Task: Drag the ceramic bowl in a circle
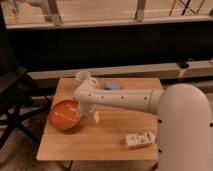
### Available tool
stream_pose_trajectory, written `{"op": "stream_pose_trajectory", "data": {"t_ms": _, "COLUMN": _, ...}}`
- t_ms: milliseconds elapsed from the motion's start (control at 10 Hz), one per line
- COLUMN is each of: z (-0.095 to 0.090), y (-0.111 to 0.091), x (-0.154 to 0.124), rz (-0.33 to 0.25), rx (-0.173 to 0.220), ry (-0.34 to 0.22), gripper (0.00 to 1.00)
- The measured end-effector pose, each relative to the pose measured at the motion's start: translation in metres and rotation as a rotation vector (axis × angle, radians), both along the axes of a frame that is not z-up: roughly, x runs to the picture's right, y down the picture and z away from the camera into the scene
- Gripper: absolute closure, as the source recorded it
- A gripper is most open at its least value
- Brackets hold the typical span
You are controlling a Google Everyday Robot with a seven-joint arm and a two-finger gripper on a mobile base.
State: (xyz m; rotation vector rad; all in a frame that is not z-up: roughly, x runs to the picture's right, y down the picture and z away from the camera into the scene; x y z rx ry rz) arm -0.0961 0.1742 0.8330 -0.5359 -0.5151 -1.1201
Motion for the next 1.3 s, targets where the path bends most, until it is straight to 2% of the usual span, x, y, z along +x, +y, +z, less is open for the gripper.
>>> {"op": "stream_pose_trajectory", "data": {"t_ms": 500, "z": 0.002, "y": 0.005, "x": 0.003, "rz": -0.015, "rx": -0.017, "ry": -0.009, "gripper": 0.96}}
{"op": "stream_pose_trajectory", "data": {"t_ms": 600, "z": -0.002, "y": 0.009, "x": 0.007, "rz": -0.016, "rx": -0.018, "ry": -0.009, "gripper": 1.0}}
{"op": "stream_pose_trajectory", "data": {"t_ms": 1300, "z": -0.001, "y": 0.008, "x": -0.002, "rz": -0.01, "rx": -0.021, "ry": -0.019, "gripper": 1.0}}
